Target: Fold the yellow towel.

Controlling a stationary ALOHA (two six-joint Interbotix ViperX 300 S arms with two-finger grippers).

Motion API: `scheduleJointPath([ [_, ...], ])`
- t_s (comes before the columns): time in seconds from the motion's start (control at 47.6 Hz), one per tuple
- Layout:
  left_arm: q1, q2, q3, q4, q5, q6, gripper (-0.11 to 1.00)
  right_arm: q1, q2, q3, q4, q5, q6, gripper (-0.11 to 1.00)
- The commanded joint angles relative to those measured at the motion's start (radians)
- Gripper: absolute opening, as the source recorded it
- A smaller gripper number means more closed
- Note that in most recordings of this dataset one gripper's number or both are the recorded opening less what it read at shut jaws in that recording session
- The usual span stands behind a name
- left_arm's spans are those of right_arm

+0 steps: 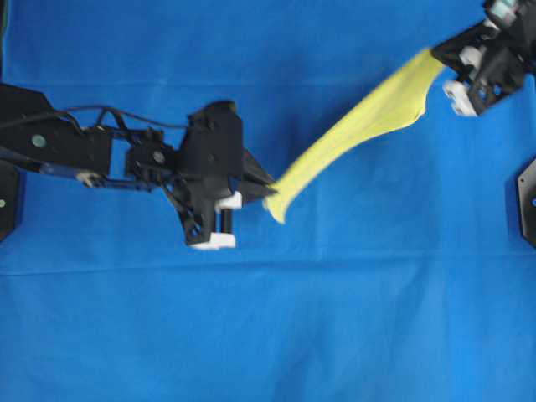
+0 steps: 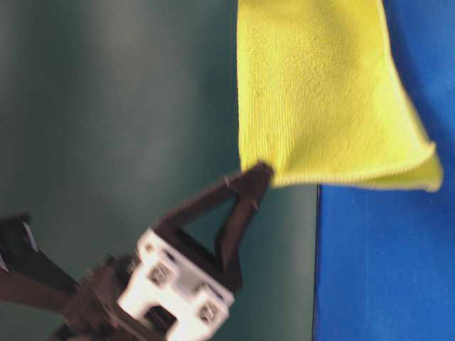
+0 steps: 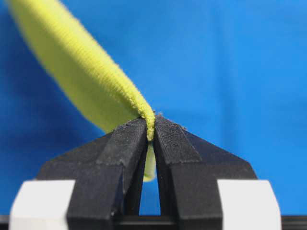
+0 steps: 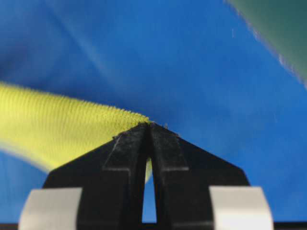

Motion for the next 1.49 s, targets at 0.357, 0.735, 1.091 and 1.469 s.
scheduleJointPath([
  [0.357, -0.081, 0.164, -0.241, 0.002, -0.021, 0.066, 0.04, -0.04, 0.333, -0.284, -0.041, -0.152, -0.006, 0.02],
  [0.735, -0.081, 0.236, -0.318, 0.002, -0.04, 0.075, 0.04, -0.043, 0.305, -0.256, -0.043, -0.147, -0.008, 0.02],
  [1.091, -0.086, 0.433, -0.575, 0.002, -0.041, 0.094, 0.04, -0.048, 0.112, -0.1, -0.041, -0.089, 0.002, 0.02],
  [1.469, -0.095, 0.477, -0.491, -0.005, -0.117, 0.049, 0.04, 0.041, 0.245, -0.144, -0.041, -0.112, -0.009, 0.02],
])
